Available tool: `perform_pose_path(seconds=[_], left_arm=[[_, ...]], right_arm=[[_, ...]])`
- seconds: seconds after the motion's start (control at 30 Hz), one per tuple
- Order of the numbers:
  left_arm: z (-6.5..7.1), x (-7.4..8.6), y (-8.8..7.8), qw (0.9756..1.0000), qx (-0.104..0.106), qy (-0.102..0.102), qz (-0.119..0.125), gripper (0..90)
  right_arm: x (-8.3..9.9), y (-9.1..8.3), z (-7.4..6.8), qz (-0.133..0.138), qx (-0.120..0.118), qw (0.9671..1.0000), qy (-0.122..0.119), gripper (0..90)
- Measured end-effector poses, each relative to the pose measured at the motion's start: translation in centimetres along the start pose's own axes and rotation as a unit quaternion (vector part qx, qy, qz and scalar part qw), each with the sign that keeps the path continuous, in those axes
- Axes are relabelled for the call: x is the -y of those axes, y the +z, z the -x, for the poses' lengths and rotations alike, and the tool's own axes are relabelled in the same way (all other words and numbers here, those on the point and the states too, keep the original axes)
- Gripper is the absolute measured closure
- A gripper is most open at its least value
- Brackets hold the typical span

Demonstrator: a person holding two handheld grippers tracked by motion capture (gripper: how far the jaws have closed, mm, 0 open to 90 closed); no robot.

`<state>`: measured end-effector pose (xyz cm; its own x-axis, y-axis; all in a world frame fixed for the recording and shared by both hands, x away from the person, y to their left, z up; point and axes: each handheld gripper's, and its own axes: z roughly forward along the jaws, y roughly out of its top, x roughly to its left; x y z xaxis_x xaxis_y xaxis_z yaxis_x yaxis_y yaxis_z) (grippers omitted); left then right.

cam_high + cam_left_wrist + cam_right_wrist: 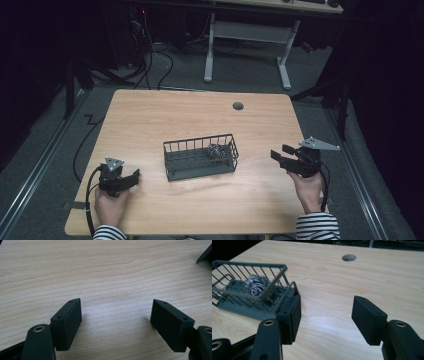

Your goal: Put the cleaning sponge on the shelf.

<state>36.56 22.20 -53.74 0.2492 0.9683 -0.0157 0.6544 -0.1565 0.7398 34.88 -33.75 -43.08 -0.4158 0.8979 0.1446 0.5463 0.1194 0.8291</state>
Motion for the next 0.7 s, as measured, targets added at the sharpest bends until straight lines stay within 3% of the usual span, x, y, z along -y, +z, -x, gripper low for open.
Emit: perform_pose_path(seconds=[0.2, 0.7], left_arm=[[0.0, 0.0, 0.0, 1.0000, 0.000, 0.000, 0.000, 25.4], [0.0, 0.0, 0.0, 1.0000, 0.000, 0.000, 0.000, 25.4]], right_arm=[[2.2, 0.3, 1.2, -0.003, 0.005, 0.9996, 0.026, 41.1], [5.0, 1.8, 1.8, -0.018, 0.027, 0.9987, 0.038, 40.3]])
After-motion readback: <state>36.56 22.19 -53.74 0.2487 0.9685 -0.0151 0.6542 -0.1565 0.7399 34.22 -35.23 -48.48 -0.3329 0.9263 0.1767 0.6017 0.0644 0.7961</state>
